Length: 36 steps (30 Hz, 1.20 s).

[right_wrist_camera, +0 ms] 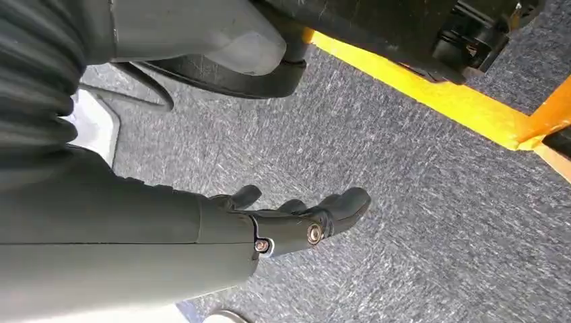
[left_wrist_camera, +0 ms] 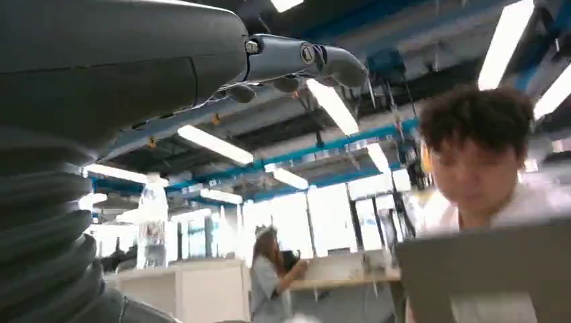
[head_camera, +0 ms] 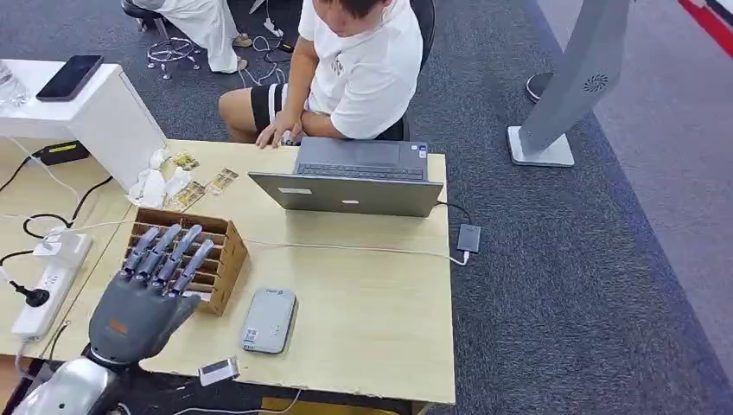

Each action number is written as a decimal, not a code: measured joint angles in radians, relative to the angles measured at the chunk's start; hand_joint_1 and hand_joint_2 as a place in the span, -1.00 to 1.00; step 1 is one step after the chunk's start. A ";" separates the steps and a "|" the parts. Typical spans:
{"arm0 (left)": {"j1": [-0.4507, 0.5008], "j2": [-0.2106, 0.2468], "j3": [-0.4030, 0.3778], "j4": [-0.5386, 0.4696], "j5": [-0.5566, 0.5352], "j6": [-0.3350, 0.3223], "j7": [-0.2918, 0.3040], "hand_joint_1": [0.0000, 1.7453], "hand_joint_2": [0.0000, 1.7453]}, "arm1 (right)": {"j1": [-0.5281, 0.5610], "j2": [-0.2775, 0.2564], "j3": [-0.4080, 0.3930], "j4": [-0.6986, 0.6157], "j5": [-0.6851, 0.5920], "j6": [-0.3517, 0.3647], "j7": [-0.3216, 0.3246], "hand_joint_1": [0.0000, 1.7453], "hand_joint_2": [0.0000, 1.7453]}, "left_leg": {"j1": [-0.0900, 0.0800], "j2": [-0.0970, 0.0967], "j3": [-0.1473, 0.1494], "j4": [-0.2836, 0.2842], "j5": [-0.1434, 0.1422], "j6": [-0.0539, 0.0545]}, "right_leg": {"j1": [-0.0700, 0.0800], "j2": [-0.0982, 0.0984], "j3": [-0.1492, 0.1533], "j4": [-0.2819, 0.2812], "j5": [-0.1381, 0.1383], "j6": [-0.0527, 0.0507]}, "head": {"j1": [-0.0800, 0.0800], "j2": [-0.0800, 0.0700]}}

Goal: Pass the card to the sensor for recognition and then transmit it.

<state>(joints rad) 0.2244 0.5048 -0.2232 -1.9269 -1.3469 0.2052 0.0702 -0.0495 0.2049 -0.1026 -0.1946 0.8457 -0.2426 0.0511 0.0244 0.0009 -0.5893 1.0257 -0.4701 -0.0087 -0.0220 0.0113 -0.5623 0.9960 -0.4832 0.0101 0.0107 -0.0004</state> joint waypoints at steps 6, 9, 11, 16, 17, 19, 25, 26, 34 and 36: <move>0.151 0.221 -0.001 -0.043 0.217 -0.282 0.129 -1.00 1.00 | 0.000 0.000 -0.007 0.001 0.005 0.002 0.012 -1.00 1.00 | 0.001 -0.002 0.001 0.000 0.000 0.000 | 0.001 -0.002 -0.001 0.000 -0.001 0.000 | -0.001 0.000; 0.156 0.249 -0.003 -0.032 0.248 -0.303 0.139 -1.00 1.00 | -0.002 0.002 -0.006 0.001 0.018 0.003 0.018 -1.00 1.00 | 0.001 -0.005 0.000 0.000 0.000 0.000 | 0.001 -0.006 0.000 0.000 -0.001 -0.001 | 0.001 0.000; 0.155 0.260 -0.005 -0.021 0.262 -0.314 0.140 -1.00 1.00 | -0.002 0.003 -0.006 0.001 0.019 0.003 0.019 -1.00 1.00 | 0.001 -0.005 0.000 0.000 0.000 0.000 | 0.001 -0.005 0.001 0.000 -0.001 -0.001 | 0.001 0.000; 0.131 0.258 -0.011 0.015 0.264 -0.291 0.135 -1.00 1.00 | -0.002 0.005 -0.007 0.001 0.028 0.005 0.019 -1.00 1.00 | 0.001 -0.005 0.000 0.000 0.000 0.000 | 0.001 -0.005 0.002 0.000 -0.001 -0.001 | 0.001 0.000; 0.121 0.246 -0.011 0.026 0.248 -0.262 0.123 -1.00 1.00 | -0.002 0.005 -0.006 0.001 0.032 0.005 0.019 -1.00 1.00 | 0.001 -0.005 0.000 0.000 0.000 0.000 | 0.001 -0.005 0.001 0.000 -0.001 -0.001 | 0.000 0.000; 0.083 0.194 -0.012 0.056 0.206 -0.188 0.100 -1.00 1.00 | -0.002 0.006 -0.007 0.001 0.036 0.006 0.020 -1.00 1.00 | 0.001 -0.006 0.001 0.000 0.000 0.000 | 0.000 -0.006 0.002 0.000 -0.001 -0.001 | 0.000 0.000; -0.022 0.001 -0.005 0.129 0.115 -0.045 0.084 -1.00 1.00 | -0.002 0.010 -0.007 0.001 0.045 0.007 0.022 -1.00 1.00 | 0.000 -0.006 0.001 0.000 0.000 0.000 | 0.000 -0.006 0.003 0.000 0.000 0.000 | 0.001 0.000; -0.031 -0.017 -0.004 0.135 0.111 -0.039 0.084 -1.00 1.00 | -0.002 0.010 -0.006 0.001 0.050 0.007 0.022 -1.00 1.00 | 0.000 -0.006 0.001 0.000 0.000 0.000 | 0.000 -0.006 0.003 0.000 0.000 0.000 | 0.001 0.000; -0.046 -0.103 0.012 0.164 0.108 -0.034 0.084 -1.00 1.00 | -0.002 0.010 -0.007 0.001 0.053 0.007 0.022 -1.00 1.00 | 0.000 -0.005 0.001 0.000 0.000 0.000 | 0.000 -0.005 0.001 0.000 0.000 0.000 | 0.000 0.000; -0.047 -0.111 0.013 0.167 0.108 -0.034 0.084 -1.00 1.00 | -0.002 0.010 -0.006 0.001 0.053 0.007 0.022 -1.00 1.00 | 0.000 -0.005 0.001 0.000 0.000 0.000 | 0.000 -0.005 0.001 0.000 0.000 0.000 | 0.000 0.000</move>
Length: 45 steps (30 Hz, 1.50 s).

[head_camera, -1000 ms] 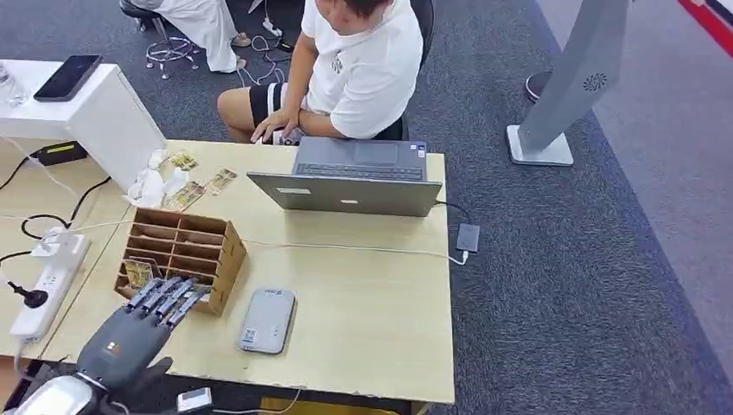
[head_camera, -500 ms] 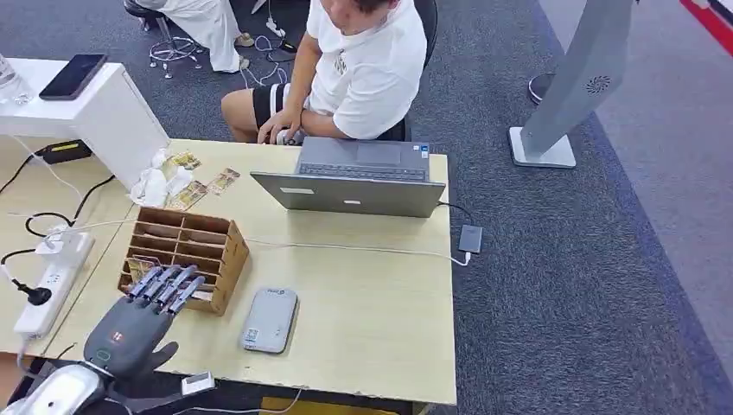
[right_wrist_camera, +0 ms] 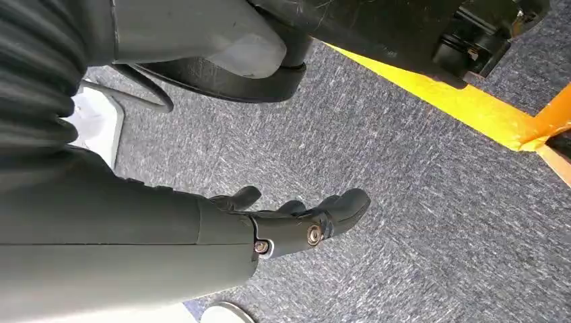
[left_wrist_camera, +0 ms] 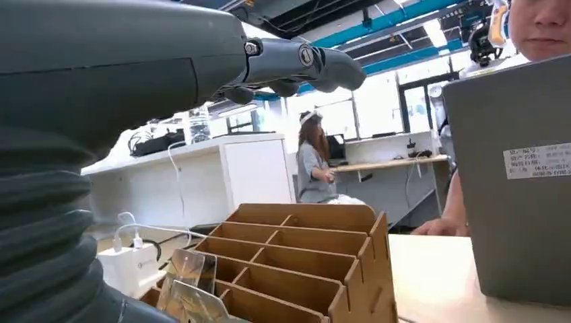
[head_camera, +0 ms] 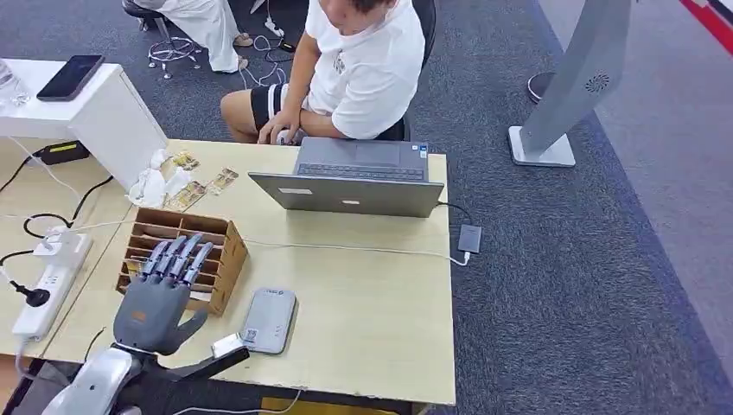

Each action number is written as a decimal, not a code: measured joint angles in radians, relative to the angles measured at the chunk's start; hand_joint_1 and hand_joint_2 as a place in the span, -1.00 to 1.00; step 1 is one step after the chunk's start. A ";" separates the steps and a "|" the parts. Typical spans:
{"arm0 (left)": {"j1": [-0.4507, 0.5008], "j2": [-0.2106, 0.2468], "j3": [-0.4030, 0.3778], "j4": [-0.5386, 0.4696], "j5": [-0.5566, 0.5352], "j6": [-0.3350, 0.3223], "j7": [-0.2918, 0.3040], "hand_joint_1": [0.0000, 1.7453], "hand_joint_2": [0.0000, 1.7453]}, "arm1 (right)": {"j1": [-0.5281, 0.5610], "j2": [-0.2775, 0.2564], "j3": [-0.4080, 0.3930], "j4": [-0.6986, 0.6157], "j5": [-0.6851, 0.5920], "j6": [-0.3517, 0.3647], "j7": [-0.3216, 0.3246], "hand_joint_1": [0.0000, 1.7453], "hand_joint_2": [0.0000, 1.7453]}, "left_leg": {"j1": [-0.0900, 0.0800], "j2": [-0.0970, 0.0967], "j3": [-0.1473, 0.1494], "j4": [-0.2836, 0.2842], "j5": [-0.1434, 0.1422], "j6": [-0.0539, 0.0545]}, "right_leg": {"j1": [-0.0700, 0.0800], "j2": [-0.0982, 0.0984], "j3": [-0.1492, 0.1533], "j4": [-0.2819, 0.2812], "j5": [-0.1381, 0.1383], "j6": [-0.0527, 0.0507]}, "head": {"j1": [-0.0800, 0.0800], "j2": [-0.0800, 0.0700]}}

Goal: Pass the card to the sensor for recognition and then transmit it.

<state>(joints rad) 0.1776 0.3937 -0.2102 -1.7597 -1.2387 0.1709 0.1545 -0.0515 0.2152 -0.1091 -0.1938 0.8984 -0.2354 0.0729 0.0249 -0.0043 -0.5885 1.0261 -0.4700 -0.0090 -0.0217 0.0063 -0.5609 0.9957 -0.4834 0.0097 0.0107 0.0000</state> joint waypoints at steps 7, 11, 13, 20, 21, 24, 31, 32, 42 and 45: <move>-0.001 -0.015 0.014 0.014 -0.002 -0.044 0.003 -1.00 1.00 | 0.000 0.000 0.000 0.000 0.002 0.000 0.000 -1.00 1.00 | 0.000 0.000 0.000 0.000 0.000 0.000 | 0.000 0.000 0.000 0.000 0.000 0.000 | 0.000 0.000; -0.001 -0.015 0.025 0.029 -0.003 -0.059 0.016 -1.00 1.00 | 0.000 0.000 0.000 0.000 0.003 0.003 0.000 -1.00 1.00 | 0.000 0.000 0.000 0.000 0.000 0.000 | 0.000 0.000 0.000 0.000 0.000 0.000 | 0.000 0.000; -0.001 -0.016 0.033 0.036 -0.003 -0.062 0.022 -1.00 1.00 | 0.000 0.000 0.000 0.000 0.003 0.003 0.000 -1.00 1.00 | 0.000 0.000 0.000 0.000 0.000 0.000 | 0.000 0.000 0.000 0.000 0.000 0.000 | 0.000 0.000; -0.001 -0.016 0.043 0.049 -0.008 -0.065 0.023 -1.00 1.00 | 0.000 0.000 0.000 0.000 0.003 0.003 0.000 -1.00 1.00 | 0.000 0.000 0.000 0.000 0.000 0.000 | 0.000 0.000 0.000 0.000 0.000 0.000 | 0.000 0.000; -0.001 -0.016 0.045 0.050 -0.009 -0.066 0.024 -1.00 1.00 | 0.000 0.000 0.000 0.000 0.005 0.003 0.000 -1.00 1.00 | 0.000 0.000 0.000 0.000 0.000 0.000 | 0.000 0.000 0.000 0.000 0.000 0.000 | 0.000 0.000; -0.001 -0.016 0.051 0.055 -0.011 -0.066 0.026 -1.00 1.00 | 0.000 0.000 0.000 0.000 0.010 0.004 0.000 -1.00 1.00 | 0.000 0.000 0.000 0.000 0.000 0.000 | 0.000 0.000 0.000 0.000 0.000 0.000 | 0.000 0.000; -0.006 -0.016 0.080 0.074 -0.001 -0.091 0.034 -1.00 1.00 | 0.000 0.000 0.000 0.000 0.019 0.003 0.000 -1.00 1.00 | 0.000 0.000 0.000 0.000 0.000 0.000 | 0.000 0.000 0.000 0.000 0.000 0.000 | 0.000 0.000; -0.007 -0.016 0.085 0.075 0.000 -0.097 0.034 -1.00 1.00 | 0.000 0.000 0.000 0.000 0.019 0.003 0.000 -1.00 1.00 | 0.000 0.000 0.000 0.000 0.000 0.000 | 0.000 0.000 0.000 0.000 0.000 0.000 | 0.000 0.000; -0.013 -0.016 0.107 0.093 0.005 -0.137 0.050 -1.00 1.00 | 0.000 0.000 0.000 0.000 0.021 0.003 0.000 -1.00 1.00 | 0.000 0.000 0.000 0.000 0.000 0.000 | 0.000 0.000 0.000 0.000 0.000 0.000 | 0.000 0.000; -0.013 -0.016 0.113 0.099 0.008 -0.143 0.055 -1.00 1.00 | 0.000 0.000 0.000 0.000 0.021 0.003 0.000 -1.00 1.00 | 0.000 0.000 0.000 0.000 0.000 0.000 | 0.000 0.000 0.000 0.000 0.000 0.000 | 0.000 0.000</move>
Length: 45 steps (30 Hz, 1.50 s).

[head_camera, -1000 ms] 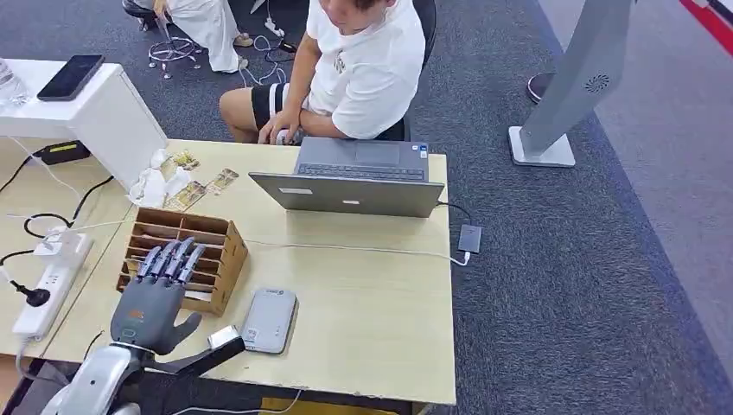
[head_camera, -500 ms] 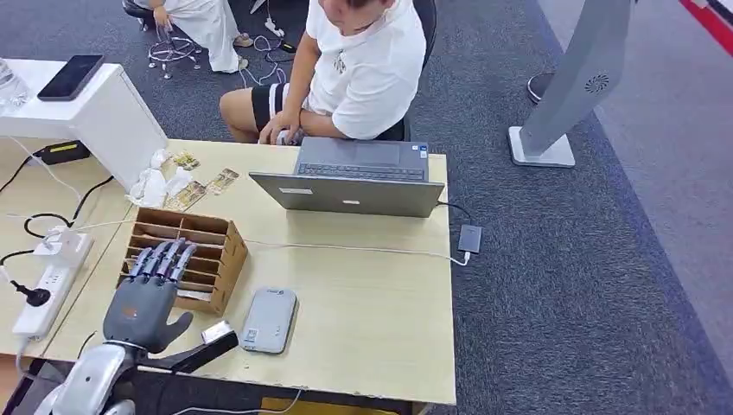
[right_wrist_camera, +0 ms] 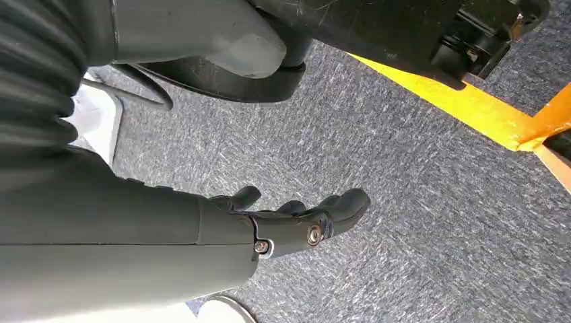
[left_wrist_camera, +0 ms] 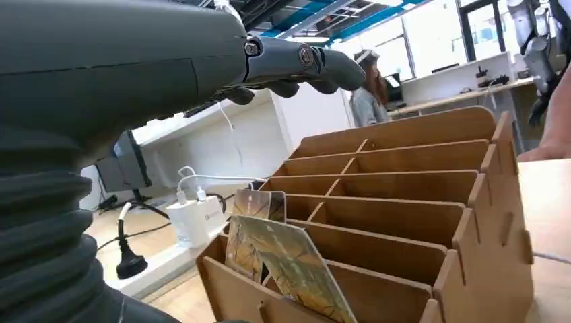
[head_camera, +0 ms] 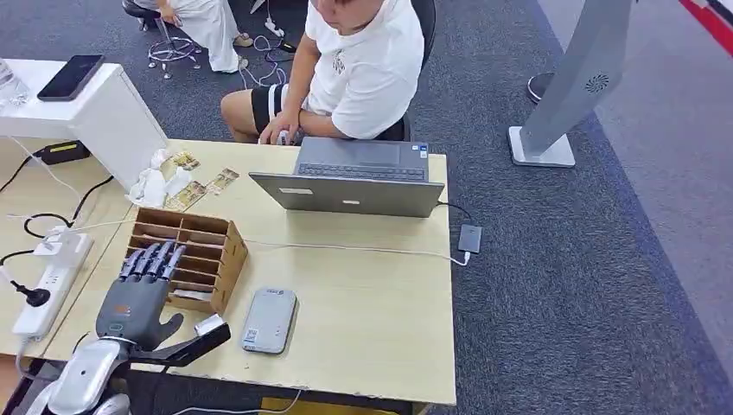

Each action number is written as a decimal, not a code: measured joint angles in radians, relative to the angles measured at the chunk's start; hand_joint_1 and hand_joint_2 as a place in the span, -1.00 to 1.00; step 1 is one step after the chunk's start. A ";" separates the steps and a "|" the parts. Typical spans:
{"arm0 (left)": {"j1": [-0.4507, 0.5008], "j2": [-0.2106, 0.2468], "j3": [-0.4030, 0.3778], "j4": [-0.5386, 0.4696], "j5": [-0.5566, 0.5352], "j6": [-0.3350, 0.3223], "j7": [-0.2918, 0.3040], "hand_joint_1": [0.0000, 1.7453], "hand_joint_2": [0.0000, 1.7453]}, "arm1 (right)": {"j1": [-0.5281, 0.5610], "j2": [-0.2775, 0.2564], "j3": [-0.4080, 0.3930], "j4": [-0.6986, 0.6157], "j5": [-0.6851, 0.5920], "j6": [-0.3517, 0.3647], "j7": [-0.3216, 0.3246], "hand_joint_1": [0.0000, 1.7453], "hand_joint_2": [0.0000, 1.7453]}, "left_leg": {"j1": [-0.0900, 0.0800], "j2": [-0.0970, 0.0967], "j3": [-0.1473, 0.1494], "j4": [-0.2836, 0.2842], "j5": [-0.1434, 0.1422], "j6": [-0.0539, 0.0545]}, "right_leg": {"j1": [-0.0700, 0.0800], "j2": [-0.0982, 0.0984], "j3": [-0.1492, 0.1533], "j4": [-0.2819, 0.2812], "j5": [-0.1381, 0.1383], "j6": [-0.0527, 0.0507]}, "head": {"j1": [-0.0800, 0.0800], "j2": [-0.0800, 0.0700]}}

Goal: Pass the card to the sensor for recognition and then transmit it.

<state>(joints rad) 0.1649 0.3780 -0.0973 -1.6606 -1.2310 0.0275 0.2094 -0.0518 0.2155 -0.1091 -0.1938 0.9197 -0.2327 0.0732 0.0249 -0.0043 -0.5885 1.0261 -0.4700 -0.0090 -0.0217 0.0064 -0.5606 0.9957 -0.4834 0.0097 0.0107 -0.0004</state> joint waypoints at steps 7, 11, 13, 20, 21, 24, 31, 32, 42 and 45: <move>0.000 0.000 0.006 0.008 0.002 -0.003 0.000 -1.00 1.00 | 0.000 0.000 0.000 0.000 0.010 -0.001 0.000 -1.00 1.00 | 0.000 0.000 0.000 0.000 0.000 0.000 | 0.000 0.000 0.000 0.000 0.000 0.000 | 0.000 0.000; 0.000 0.000 0.006 0.009 0.002 -0.006 0.000 -1.00 1.00 | 0.000 0.000 0.000 0.000 0.013 -0.001 0.000 -1.00 1.00 | 0.000 0.000 0.000 0.000 0.000 0.000 | 0.000 0.000 0.000 0.000 0.000 0.000 | 0.000 0.000; 0.000 0.000 0.006 0.009 0.004 -0.011 0.003 -1.00 1.00 | 0.000 0.000 0.000 0.000 0.013 -0.001 0.000 -1.00 1.00 | 0.000 0.000 0.000 0.000 0.000 0.000 | 0.000 0.000 0.000 0.000 0.000 0.000 | 0.000 0.000; 0.001 0.000 0.006 0.009 0.011 -0.020 0.005 -1.00 1.00 | 0.000 0.000 0.000 0.000 0.014 -0.001 0.000 -1.00 1.00 | 0.000 0.000 0.000 0.000 0.000 0.000 | 0.000 0.000 0.000 0.000 0.000 0.000 | 0.000 0.000; 0.001 0.000 0.006 0.009 0.011 -0.020 0.005 -1.00 1.00 | 0.000 0.000 0.000 0.000 0.014 -0.002 0.000 -1.00 1.00 | 0.000 0.000 0.000 0.000 0.000 0.000 | 0.000 0.000 0.000 0.000 0.000 0.000 | 0.000 0.000; 0.001 0.000 0.006 0.010 0.012 -0.024 0.006 -1.00 1.00 | 0.000 0.000 0.000 0.000 0.015 -0.002 0.000 -1.00 1.00 | 0.000 0.000 0.000 0.000 0.000 0.000 | 0.000 0.000 0.000 0.000 0.000 0.000 | 0.000 0.000; 0.003 0.000 0.006 0.016 0.019 -0.036 0.018 -1.00 1.00 | 0.000 0.000 0.000 0.000 0.015 -0.002 -0.002 -1.00 1.00 | 0.000 0.000 0.000 0.000 0.000 0.000 | 0.000 0.000 0.000 0.000 0.000 0.000 | 0.000 0.000; 0.003 0.000 0.006 0.016 0.021 -0.039 0.019 -1.00 1.00 | 0.000 0.000 0.000 0.000 0.015 -0.002 -0.002 -1.00 1.00 | 0.000 0.000 0.000 0.000 0.000 0.000 | 0.000 0.000 0.000 0.000 0.000 0.000 | 0.000 0.000; 0.026 0.016 0.006 0.016 0.053 -0.079 0.021 1.00 1.00 | 0.000 0.000 0.000 0.000 0.016 -0.002 -0.003 -1.00 1.00 | 0.000 0.000 0.000 0.000 0.000 0.000 | 0.000 0.000 0.000 0.000 0.000 0.000 | 0.000 0.000; 0.029 0.019 0.006 0.016 0.056 -0.080 0.021 1.00 1.00 | 0.000 0.000 0.000 0.000 0.016 -0.002 -0.004 -1.00 1.00 | 0.000 0.000 0.000 0.000 0.000 0.000 | 0.000 0.000 0.000 0.000 0.000 0.000 | 0.000 0.000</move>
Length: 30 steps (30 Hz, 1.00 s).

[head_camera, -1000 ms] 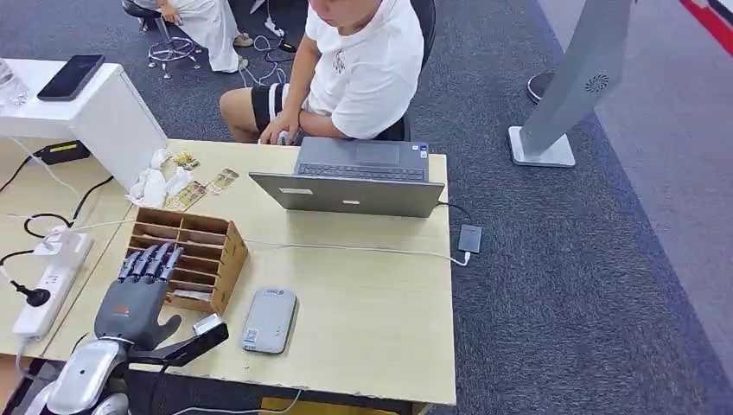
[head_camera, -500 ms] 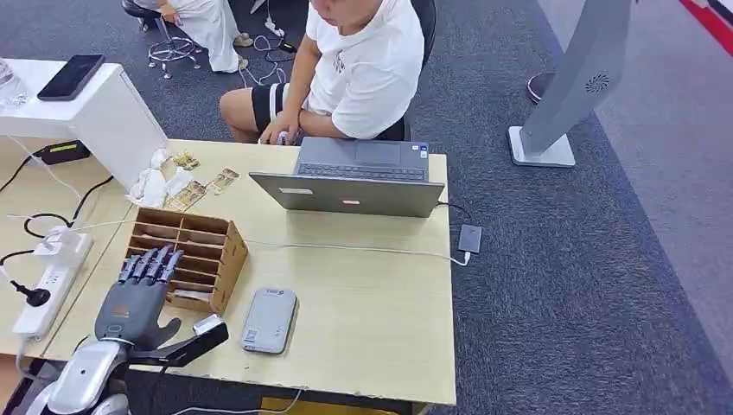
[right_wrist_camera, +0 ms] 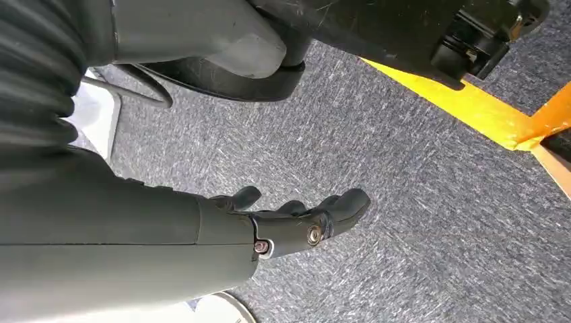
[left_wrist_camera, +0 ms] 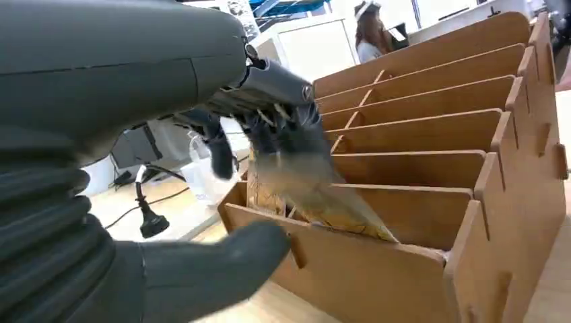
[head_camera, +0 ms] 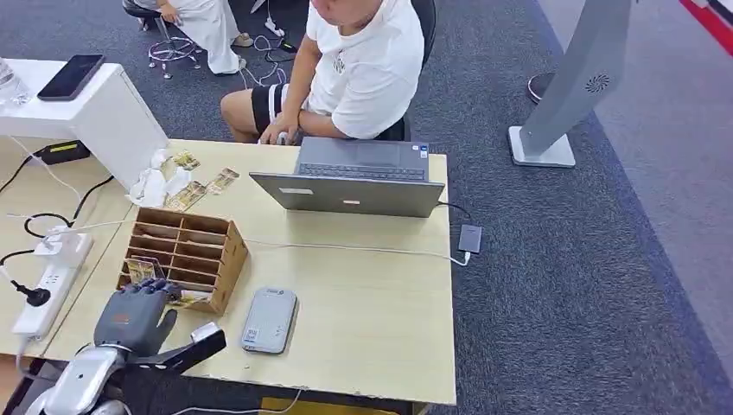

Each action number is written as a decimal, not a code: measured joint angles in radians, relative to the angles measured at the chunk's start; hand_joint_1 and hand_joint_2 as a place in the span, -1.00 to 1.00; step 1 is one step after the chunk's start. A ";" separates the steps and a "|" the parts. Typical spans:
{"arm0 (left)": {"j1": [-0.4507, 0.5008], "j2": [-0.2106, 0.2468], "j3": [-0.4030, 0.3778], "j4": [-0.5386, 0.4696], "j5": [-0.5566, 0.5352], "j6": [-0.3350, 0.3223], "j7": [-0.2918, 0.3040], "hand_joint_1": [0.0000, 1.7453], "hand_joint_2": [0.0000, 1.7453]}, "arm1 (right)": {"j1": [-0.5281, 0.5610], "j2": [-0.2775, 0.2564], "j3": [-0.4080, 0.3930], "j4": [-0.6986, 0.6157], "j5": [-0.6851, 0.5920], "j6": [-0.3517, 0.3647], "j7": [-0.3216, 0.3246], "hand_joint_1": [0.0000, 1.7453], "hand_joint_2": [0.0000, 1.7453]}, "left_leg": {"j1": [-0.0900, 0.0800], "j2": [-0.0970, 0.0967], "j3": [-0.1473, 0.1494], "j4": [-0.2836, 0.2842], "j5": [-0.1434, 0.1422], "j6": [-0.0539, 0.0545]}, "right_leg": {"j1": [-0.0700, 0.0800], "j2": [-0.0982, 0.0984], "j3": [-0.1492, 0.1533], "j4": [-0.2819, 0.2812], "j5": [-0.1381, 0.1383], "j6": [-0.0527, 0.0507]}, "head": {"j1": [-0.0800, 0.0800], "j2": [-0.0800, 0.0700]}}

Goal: Pass the card to the sensor for recognition and then transmit it.

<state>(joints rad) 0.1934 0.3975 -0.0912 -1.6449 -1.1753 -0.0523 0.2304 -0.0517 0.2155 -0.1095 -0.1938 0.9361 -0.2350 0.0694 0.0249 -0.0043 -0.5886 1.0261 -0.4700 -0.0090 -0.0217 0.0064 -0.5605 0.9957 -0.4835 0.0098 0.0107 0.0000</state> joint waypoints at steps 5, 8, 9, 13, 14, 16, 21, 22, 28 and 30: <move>-0.002 0.005 0.000 0.000 0.014 -0.003 0.000 1.00 1.00 | 0.000 0.000 0.000 0.000 0.001 0.000 -0.001 -1.00 1.00 | 0.000 0.001 0.000 0.000 0.000 0.000 | 0.000 0.000 0.000 0.000 0.000 0.000 | 0.000 0.000; -0.001 0.007 0.000 0.000 0.015 -0.003 0.000 1.00 1.00 | 0.000 0.000 0.000 0.000 0.001 0.000 -0.001 -1.00 1.00 | 0.000 0.000 0.000 0.000 0.000 0.000 | 0.000 0.000 0.000 0.000 0.000 0.000 | 0.000 0.000; 0.000 0.007 0.000 0.000 0.015 -0.003 0.000 1.00 1.00 | 0.000 0.000 0.000 0.000 0.001 0.000 0.000 -1.00 1.00 | 0.000 0.000 0.000 0.000 0.000 0.000 | 0.000 0.000 0.000 0.000 0.000 0.000 | 0.000 0.000; 0.000 0.007 0.000 0.000 0.014 -0.003 0.000 1.00 1.00 | 0.000 0.000 0.000 0.000 0.001 0.000 -0.001 -1.00 1.00 | 0.000 0.000 0.000 0.000 0.000 0.000 | 0.000 0.000 0.000 0.000 0.000 0.000 | 0.000 0.000; 0.000 0.007 0.000 0.000 0.014 -0.001 0.000 1.00 1.00 | 0.000 0.000 0.000 0.000 0.001 0.000 0.000 -1.00 1.00 | 0.000 0.000 0.000 0.000 0.000 0.000 | 0.000 0.000 0.000 0.000 0.000 0.000 | 0.000 0.000; 0.000 0.006 0.000 0.000 0.013 0.007 -0.001 1.00 1.00 | 0.000 0.000 0.000 0.000 0.001 0.000 -0.001 -1.00 1.00 | 0.000 0.000 0.000 0.000 0.000 0.000 | 0.000 0.000 0.000 0.000 0.000 0.000 | 0.000 0.000; 0.000 0.006 0.000 -0.003 0.007 0.033 -0.010 1.00 1.00 | 0.000 0.000 0.000 0.000 0.001 0.000 -0.001 -1.00 1.00 | 0.000 0.000 0.000 0.000 0.000 0.000 | 0.000 0.000 0.000 0.000 0.000 0.000 | 0.000 0.000; 0.000 0.005 0.000 -0.004 0.006 0.033 -0.011 1.00 1.00 | 0.000 0.000 0.000 0.000 0.001 0.000 -0.001 -1.00 1.00 | 0.000 0.000 0.000 0.000 0.000 0.000 | 0.000 0.000 0.000 0.000 0.000 0.000 | 0.000 0.000; 0.004 0.002 0.000 -0.034 -0.004 0.095 -0.037 1.00 1.00 | 0.001 0.000 -0.001 0.000 -0.004 -0.002 -0.005 -1.00 1.00 | 0.000 0.000 0.000 0.000 0.000 0.000 | 0.000 0.000 0.000 0.000 0.000 0.000 | 0.000 0.000; 0.006 0.000 -0.001 -0.075 -0.012 0.130 -0.054 1.00 1.00 | 0.001 0.000 -0.006 0.000 -0.009 -0.003 -0.009 -1.00 1.00 | 0.000 0.000 0.000 0.000 0.000 0.000 | 0.000 0.000 0.000 0.000 0.000 0.000 | 0.000 0.000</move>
<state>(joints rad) 0.1999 0.3971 -0.0919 -1.7199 -1.1871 0.0778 0.1767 -0.0506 0.2155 -0.1160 -0.1938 0.9267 -0.2384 0.0607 0.0249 -0.0041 -0.5887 1.0261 -0.4700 -0.0090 -0.0217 0.0065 -0.5607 0.9957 -0.4835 0.0098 0.0111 -0.0004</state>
